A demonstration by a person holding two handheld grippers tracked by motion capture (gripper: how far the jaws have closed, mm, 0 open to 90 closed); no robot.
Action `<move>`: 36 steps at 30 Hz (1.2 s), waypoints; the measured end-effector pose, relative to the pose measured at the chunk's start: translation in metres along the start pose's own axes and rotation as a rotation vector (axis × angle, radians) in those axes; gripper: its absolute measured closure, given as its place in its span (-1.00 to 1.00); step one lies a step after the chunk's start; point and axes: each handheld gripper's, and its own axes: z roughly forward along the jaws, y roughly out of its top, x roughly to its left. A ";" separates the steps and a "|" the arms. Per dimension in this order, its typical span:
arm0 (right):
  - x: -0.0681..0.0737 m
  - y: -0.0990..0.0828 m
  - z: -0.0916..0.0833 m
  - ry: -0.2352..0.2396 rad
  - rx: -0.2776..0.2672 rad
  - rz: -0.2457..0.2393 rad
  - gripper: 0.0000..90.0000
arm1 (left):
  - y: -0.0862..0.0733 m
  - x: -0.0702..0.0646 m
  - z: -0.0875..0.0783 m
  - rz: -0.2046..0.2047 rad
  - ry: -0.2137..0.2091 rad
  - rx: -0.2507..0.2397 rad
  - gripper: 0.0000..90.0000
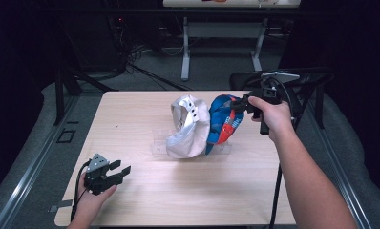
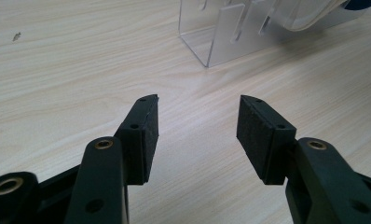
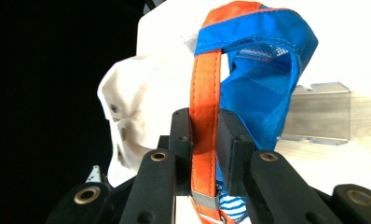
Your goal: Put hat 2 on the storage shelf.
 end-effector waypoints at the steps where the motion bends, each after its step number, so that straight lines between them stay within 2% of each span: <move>1: -0.001 0.000 0.001 -0.003 0.002 0.000 0.72 | 0.000 0.000 0.000 0.001 0.000 0.000 0.09; 10: -0.009 -0.003 0.005 -0.037 0.006 -0.002 0.71 | 0.000 0.000 0.000 0.000 0.004 -0.009 0.10; 13: -0.010 -0.004 0.005 -0.044 -0.004 -0.008 0.56 | 0.000 0.000 0.000 0.001 0.004 -0.008 0.10; 16: -0.010 -0.005 0.004 -0.078 -0.023 -0.036 0.45 | 0.000 0.000 0.000 0.003 0.005 -0.008 0.10; 21: -0.012 -0.008 0.001 -0.100 -0.042 -0.047 0.36 | 0.000 0.000 0.000 0.001 0.007 -0.011 0.10; 24: -0.014 -0.012 -0.001 -0.100 -0.047 -0.059 0.31 | 0.000 0.000 0.000 0.003 0.007 -0.010 0.09; 25: -0.015 -0.014 -0.001 -0.105 -0.059 -0.058 0.30 | 0.000 0.000 0.000 0.002 0.008 -0.010 0.09; 29: -0.018 -0.024 -0.002 -0.134 -0.048 -0.084 0.28 | 0.000 0.001 -0.001 -0.002 0.010 -0.009 0.09; 36: -0.032 -0.040 -0.009 -0.127 -0.040 -0.092 0.26 | -0.001 0.000 -0.001 -0.001 0.012 -0.010 0.09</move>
